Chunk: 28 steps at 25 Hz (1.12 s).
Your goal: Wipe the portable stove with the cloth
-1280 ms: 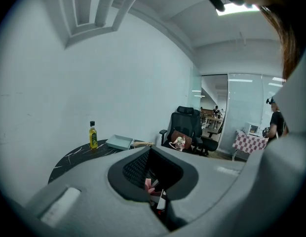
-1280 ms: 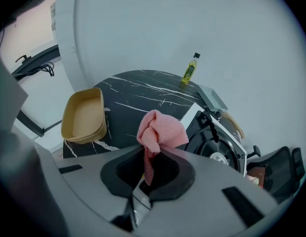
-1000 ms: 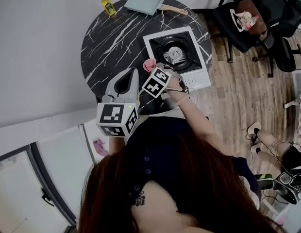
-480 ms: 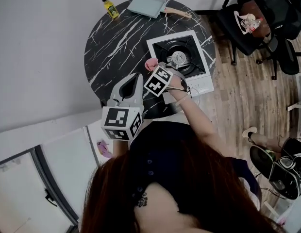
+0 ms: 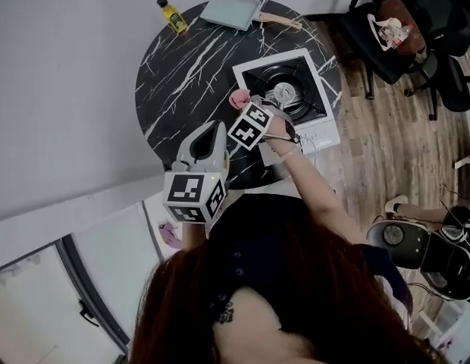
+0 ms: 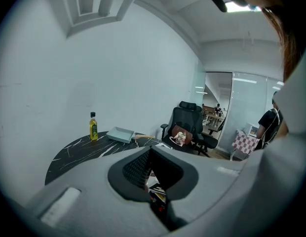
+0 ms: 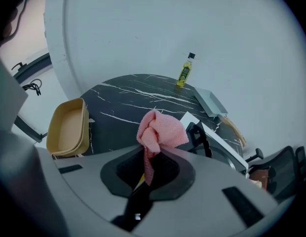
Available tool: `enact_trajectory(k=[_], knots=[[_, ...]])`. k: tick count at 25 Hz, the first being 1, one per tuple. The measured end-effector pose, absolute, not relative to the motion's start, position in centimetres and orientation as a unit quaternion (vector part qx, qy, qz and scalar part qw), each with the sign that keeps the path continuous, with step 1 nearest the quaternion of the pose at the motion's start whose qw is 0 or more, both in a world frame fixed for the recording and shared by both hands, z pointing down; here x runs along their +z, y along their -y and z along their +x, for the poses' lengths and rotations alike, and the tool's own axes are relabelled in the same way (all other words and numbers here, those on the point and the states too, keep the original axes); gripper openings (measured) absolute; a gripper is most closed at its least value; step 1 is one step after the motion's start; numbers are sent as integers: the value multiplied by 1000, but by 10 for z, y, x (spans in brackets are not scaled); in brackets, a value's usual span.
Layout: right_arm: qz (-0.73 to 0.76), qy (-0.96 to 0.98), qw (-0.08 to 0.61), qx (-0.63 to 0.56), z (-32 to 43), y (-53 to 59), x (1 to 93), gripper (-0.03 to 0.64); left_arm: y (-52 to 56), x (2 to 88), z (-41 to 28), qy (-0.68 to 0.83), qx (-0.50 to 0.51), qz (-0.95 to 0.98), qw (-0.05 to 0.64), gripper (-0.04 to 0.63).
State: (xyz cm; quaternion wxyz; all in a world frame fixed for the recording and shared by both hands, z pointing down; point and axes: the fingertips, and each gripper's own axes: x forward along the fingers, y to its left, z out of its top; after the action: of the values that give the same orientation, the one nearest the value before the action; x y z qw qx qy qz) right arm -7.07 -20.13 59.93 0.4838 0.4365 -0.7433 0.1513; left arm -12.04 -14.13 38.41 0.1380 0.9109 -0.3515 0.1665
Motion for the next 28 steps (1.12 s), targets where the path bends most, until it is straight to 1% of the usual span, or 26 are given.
enact_trajectory(k=[28], knots=[[465,734,475,140,-64,253,597,35,154,395,-128,348,180,907,155,12]])
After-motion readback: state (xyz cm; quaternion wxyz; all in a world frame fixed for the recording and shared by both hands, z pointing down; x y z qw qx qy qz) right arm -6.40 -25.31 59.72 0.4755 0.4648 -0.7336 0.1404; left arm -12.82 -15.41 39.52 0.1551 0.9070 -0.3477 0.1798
